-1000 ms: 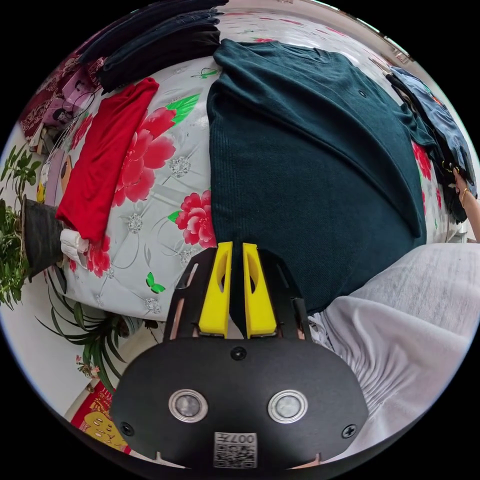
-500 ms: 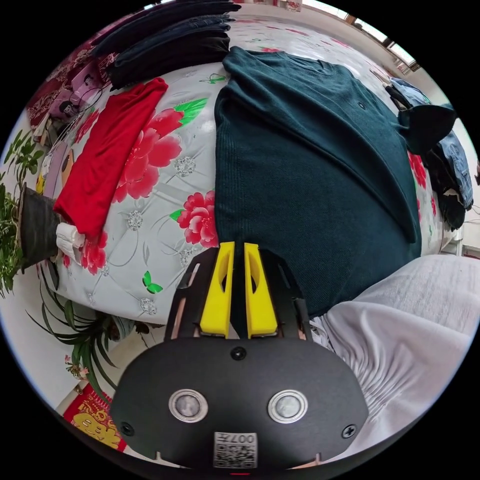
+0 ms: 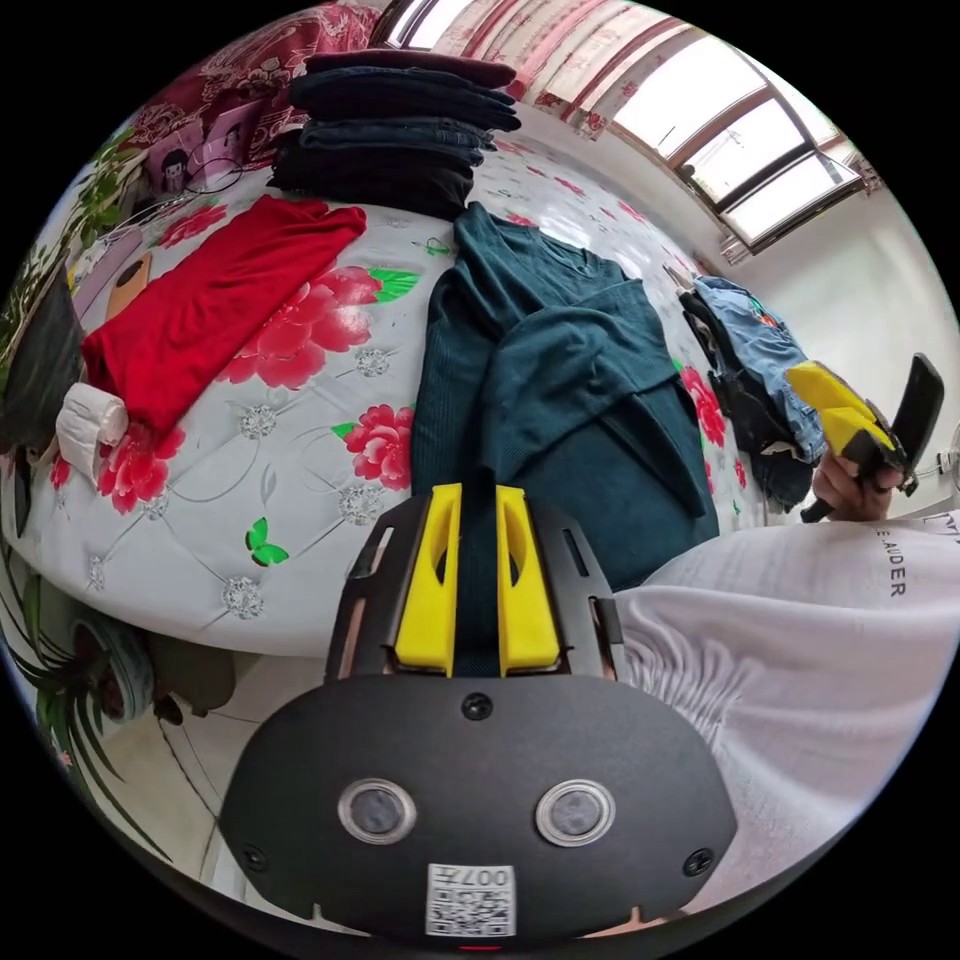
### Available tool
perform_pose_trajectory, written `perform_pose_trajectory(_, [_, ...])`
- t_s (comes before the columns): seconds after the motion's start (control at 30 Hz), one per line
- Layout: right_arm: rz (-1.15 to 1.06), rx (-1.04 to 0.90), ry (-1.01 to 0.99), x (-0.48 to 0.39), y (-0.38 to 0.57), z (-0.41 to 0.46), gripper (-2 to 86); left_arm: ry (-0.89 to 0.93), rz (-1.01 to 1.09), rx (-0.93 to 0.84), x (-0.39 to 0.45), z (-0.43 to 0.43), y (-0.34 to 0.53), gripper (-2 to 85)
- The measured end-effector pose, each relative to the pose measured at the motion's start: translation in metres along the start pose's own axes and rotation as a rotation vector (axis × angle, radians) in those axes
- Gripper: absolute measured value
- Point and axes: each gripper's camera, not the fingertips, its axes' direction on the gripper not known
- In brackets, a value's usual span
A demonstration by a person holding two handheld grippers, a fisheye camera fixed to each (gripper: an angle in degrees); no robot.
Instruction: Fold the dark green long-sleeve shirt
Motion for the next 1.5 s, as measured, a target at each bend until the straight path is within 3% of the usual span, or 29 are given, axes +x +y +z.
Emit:
perform_pose_trajectory(0.27, [0.265,-0.071,0.142,0.049,0.042,0.018,5.6,0.014,0.071,-0.035,-0.012,0.024,-0.011,8.5])
perform_pose_trajectory(0.4, [0.368,-0.072,0.154,0.059,0.06,0.031,5.1,-0.107,0.134,-0.193,-0.01,0.063,-0.027,5.7])
perform_pose_trajectory(0.57, [0.387,-0.085,0.194,0.064,0.064,0.045,5.0,-0.202,0.339,-0.082,0.008,0.047,-0.033,-0.3])
perform_pose_trajectory(0.73, [0.416,-0.082,0.232,0.079,0.065,0.054,5.2,-0.004,0.46,0.077,0.002,-0.02,-0.03,-0.8])
perform_pose_trajectory(0.83, [0.425,-0.066,0.288,0.085,0.065,0.056,5.2,0.092,0.637,0.078,0.008,-0.049,-0.018,-0.7])
perform_pose_trajectory(0.93, [0.428,-0.091,0.29,0.094,0.067,0.067,5.3,-0.004,0.752,0.021,0.008,-0.041,-0.002,-0.1])
perform_pose_trajectory(1.13, [0.465,-0.17,0.267,0.118,0.076,0.099,5.5,0.057,0.433,-0.054,-0.045,0.009,-0.022,4.6])
perform_pose_trajectory(1.37, [0.495,-0.228,0.305,0.165,0.074,0.128,6.0,0.19,0.288,-0.18,-0.07,0.077,-0.068,7.6])
perform_pose_trajectory(1.5, [0.552,-0.192,0.287,0.191,0.07,0.129,6.2,0.304,0.229,-0.225,-0.068,0.105,-0.088,3.6])
